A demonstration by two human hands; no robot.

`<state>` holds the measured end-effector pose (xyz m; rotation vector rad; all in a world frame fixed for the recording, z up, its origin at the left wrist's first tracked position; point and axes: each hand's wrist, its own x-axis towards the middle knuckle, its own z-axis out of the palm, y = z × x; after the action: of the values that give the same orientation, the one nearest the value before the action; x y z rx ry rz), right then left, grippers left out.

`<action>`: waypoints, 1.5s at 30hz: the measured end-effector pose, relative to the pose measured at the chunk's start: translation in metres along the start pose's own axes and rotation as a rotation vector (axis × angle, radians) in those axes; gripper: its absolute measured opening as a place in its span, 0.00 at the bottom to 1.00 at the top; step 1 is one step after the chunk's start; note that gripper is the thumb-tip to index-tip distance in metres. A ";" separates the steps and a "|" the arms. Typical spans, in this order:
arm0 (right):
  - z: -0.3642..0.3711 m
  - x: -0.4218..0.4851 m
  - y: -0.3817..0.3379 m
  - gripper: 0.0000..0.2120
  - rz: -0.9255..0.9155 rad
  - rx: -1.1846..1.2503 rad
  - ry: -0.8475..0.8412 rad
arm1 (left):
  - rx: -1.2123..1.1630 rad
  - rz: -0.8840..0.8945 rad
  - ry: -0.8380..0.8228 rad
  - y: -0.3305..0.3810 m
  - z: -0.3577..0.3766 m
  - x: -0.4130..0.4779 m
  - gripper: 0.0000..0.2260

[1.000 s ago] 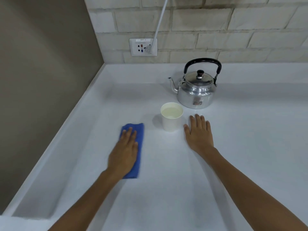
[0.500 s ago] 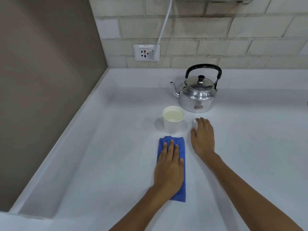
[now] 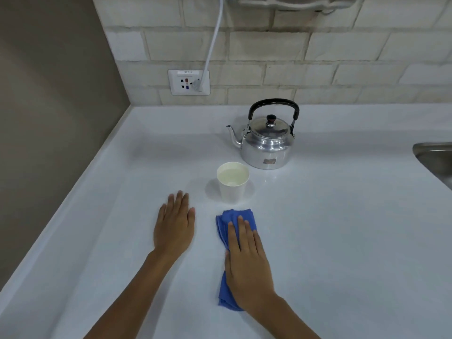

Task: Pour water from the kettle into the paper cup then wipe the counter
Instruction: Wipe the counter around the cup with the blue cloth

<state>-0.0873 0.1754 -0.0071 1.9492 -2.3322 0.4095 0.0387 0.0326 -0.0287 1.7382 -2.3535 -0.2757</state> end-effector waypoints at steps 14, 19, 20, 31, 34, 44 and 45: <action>0.014 0.093 0.111 0.26 0.189 0.111 -0.028 | 0.055 0.004 0.026 0.003 0.004 0.000 0.23; 0.009 0.060 0.120 0.26 -0.048 0.235 -0.041 | 0.073 0.012 0.018 0.001 0.004 0.000 0.23; 0.006 0.065 0.136 0.27 -0.015 0.238 -0.040 | 0.068 0.012 0.015 0.001 0.003 0.000 0.23; 0.024 0.107 0.114 0.25 -0.092 0.185 -0.069 | 0.068 0.012 0.036 0.003 0.004 0.000 0.23; 0.015 0.096 0.129 0.26 -0.220 0.218 -0.142 | 0.071 0.022 0.033 0.003 0.002 -0.001 0.23; -0.004 0.059 0.137 0.27 0.163 0.162 -0.091 | 0.031 -0.001 0.024 0.004 0.004 0.000 0.23; -0.003 0.048 0.117 0.28 0.158 0.180 -0.096 | 0.036 -0.005 0.025 0.004 0.004 0.000 0.23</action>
<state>-0.2107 0.1488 -0.0119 1.9030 -2.6041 0.5680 0.0341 0.0336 -0.0311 1.7533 -2.3512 -0.2119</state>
